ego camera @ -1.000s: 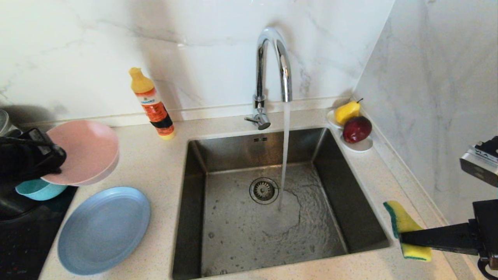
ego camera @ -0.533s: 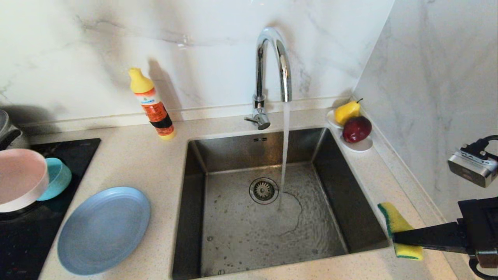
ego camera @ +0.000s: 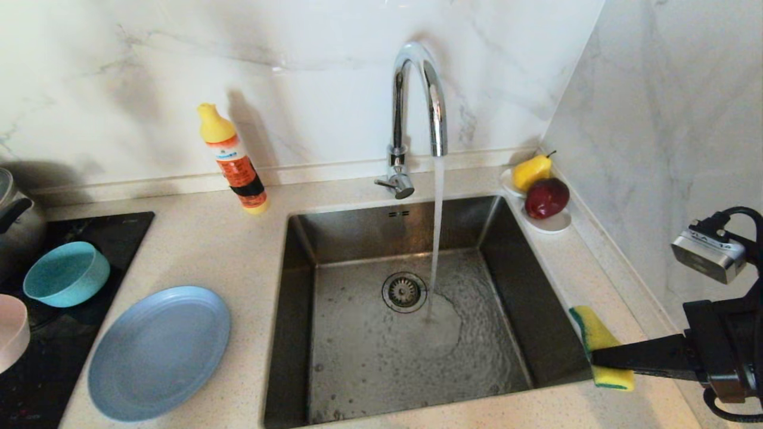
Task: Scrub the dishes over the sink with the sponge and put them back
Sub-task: Place the bowl on the table
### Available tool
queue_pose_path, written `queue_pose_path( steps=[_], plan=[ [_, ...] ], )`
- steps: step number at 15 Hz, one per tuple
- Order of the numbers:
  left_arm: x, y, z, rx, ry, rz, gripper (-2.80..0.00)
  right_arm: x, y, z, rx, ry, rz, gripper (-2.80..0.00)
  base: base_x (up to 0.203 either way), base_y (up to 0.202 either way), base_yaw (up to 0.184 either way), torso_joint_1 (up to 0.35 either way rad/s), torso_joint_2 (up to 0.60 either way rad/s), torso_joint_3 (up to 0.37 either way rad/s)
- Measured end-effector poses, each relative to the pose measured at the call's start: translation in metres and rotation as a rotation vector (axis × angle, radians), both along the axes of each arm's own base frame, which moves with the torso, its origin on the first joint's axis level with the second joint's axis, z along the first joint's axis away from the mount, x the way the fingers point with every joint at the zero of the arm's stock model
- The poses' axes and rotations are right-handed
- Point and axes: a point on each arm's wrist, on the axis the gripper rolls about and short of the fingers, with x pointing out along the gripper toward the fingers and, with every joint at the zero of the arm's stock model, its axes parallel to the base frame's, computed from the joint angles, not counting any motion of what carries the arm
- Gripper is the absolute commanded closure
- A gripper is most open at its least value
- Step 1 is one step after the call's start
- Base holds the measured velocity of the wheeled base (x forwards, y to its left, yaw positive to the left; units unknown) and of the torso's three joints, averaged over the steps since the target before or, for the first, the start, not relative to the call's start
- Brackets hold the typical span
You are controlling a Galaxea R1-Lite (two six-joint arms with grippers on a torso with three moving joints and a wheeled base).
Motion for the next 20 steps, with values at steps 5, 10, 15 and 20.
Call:
queue_pose_path(
  steps=[5, 10, 15, 20],
  plan=[
    [-0.001, 0.031, -0.032, -0.033, 0.037, 0.045, 0.0, 0.006, 0.002, -0.005, -0.009, 0.028, 0.001, 0.0, 0.0, 0.0, 0.0, 0.0, 0.0, 0.0],
    [0.001, 0.052, -0.06, -0.101, 0.023, 0.031, 0.0, 0.01, 0.004, -0.006, -0.013, 0.035, 0.0, 0.0, 0.0, 0.0, 0.0, 0.0, 0.0, 0.0],
    [0.004, 0.058, -0.071, -0.127, 0.006, 0.002, -2.8, 0.011, 0.004, -0.006, -0.013, 0.035, 0.001, 0.0, 0.0, 0.0, 0.0, 0.0, 0.0, 0.0],
    [0.001, 0.057, -0.057, -0.126, -0.094, -0.026, -2.8, 0.011, 0.004, -0.006, -0.015, 0.036, 0.004, 0.0, 0.0, 0.0, 0.0, 0.0, 0.0, 0.0]
  ],
)
